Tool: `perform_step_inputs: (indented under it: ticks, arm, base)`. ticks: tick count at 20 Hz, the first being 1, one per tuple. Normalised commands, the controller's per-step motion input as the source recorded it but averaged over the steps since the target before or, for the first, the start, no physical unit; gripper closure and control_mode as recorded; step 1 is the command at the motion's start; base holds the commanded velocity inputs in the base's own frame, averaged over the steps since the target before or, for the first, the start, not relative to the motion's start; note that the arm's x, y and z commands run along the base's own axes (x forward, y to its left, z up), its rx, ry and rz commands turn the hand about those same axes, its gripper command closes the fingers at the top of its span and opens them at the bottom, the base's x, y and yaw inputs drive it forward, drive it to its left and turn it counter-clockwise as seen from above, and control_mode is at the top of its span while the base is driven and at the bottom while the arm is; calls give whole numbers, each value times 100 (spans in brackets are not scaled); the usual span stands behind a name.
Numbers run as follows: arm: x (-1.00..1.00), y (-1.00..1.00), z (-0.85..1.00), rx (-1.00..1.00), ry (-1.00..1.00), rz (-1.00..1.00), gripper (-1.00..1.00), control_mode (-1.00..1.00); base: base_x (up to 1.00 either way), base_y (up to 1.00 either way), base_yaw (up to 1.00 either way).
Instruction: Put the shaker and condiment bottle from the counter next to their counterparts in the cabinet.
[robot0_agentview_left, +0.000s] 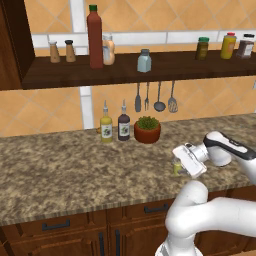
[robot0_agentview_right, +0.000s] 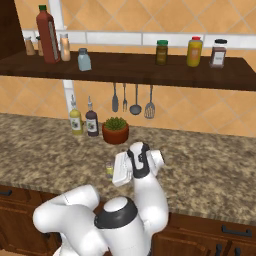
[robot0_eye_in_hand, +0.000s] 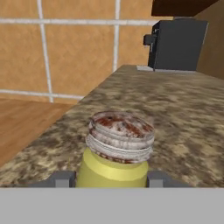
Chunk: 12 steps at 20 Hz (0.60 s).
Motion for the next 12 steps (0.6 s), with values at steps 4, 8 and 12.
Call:
perform_step_inputs:
  ticks: [4, 8, 12]
  arm:
    - [0, 0, 0, 0, 0, 0, 100, -100]
    - [-8, 1, 40, 6, 0, -13, 100, -100]
    - [-47, 1, 92, -2, 0, -27, 100, -100]
  base:
    - [0, 0, 0]
    - [0, 0, 0]
    - [0, 0, 0]
